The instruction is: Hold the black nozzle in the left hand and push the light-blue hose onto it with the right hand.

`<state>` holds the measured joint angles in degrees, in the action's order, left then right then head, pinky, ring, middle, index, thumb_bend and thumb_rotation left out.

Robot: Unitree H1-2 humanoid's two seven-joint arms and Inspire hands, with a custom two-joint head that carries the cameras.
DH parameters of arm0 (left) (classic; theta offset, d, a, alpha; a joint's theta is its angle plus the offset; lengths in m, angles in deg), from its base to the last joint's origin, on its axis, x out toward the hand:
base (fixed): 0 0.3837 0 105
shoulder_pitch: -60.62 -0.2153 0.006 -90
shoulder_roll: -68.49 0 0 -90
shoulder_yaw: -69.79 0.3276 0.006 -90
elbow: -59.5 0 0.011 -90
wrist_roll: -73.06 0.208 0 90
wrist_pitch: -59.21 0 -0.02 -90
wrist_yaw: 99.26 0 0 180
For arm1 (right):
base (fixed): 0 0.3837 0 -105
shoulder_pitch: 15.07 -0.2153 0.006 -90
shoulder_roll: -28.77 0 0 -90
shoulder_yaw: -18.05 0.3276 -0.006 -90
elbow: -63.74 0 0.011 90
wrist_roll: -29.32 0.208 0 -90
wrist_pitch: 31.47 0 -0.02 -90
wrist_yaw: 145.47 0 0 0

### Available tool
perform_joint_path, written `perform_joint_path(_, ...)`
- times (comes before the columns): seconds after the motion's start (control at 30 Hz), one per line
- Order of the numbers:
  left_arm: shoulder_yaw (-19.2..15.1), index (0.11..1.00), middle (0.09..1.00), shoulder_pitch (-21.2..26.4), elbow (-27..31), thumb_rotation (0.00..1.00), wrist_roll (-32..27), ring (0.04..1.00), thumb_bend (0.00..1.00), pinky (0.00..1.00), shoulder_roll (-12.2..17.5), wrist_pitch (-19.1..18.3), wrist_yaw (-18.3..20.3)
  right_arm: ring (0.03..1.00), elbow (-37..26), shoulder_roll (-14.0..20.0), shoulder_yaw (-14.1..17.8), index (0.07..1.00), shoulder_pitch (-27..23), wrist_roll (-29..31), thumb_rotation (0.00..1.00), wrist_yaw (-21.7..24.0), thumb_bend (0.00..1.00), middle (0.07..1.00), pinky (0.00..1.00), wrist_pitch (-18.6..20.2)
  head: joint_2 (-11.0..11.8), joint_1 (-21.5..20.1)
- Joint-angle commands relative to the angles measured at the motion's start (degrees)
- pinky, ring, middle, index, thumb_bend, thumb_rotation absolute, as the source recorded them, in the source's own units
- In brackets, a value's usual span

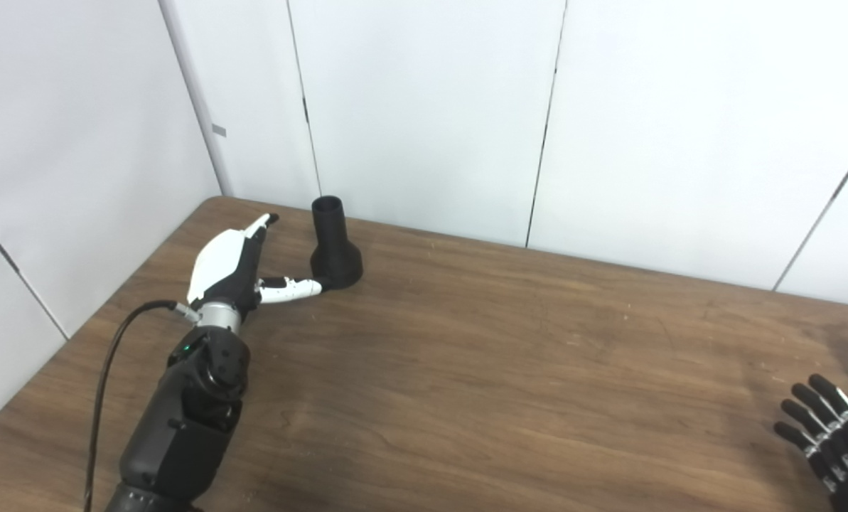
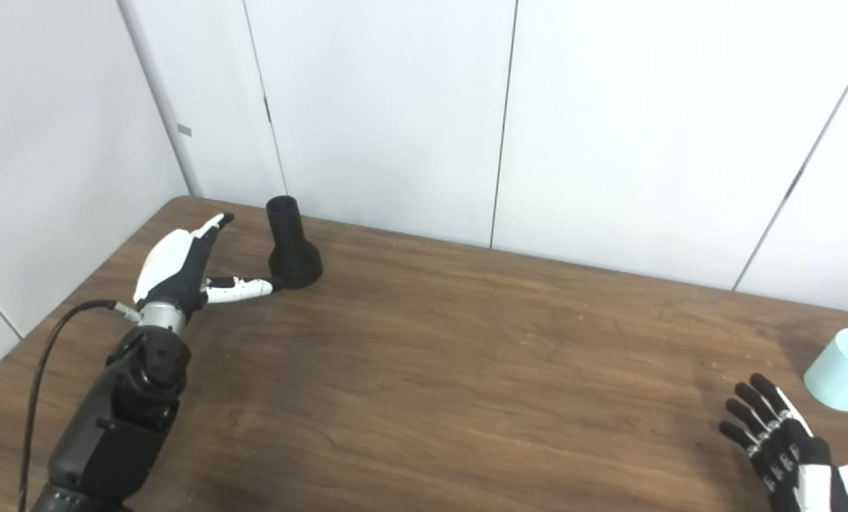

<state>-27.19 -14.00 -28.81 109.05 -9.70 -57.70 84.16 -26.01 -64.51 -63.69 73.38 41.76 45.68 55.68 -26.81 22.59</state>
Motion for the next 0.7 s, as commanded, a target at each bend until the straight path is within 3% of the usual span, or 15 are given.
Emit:
perform_joint_path(0.0,-0.19,0.942,0.995,3.85,-0.82,0.42,0.82,1.0,0.95,1.0,1.99,0.02,0.23,0.869,2.59,-1.66,-1.0,0.9,2.3,0.0,1.0,0.1,0.62,0.881,0.8,-2.09,-0.03,-0.1)
perform_joint_path(0.37,2.76,0.963,1.0,10.31,-9.56,0.42,-2.47,1.0,1.0,1.0,2.54,0.41,1.35,0.862,2.47,-1.3,-0.91,0.897,2.43,-0.21,0.99,0.52,0.63,0.874,0.79,-2.06,-0.3,-0.6)
perform_joint_path(0.67,6.32,0.946,0.995,13.73,-14.78,0.44,-2.92,1.0,1.0,1.0,4.17,1.01,1.97,0.918,2.18,-1.16,-1.0,0.899,2.48,-2.1,0.99,-0.35,0.64,0.871,0.87,-2.13,-0.31,-1.23)
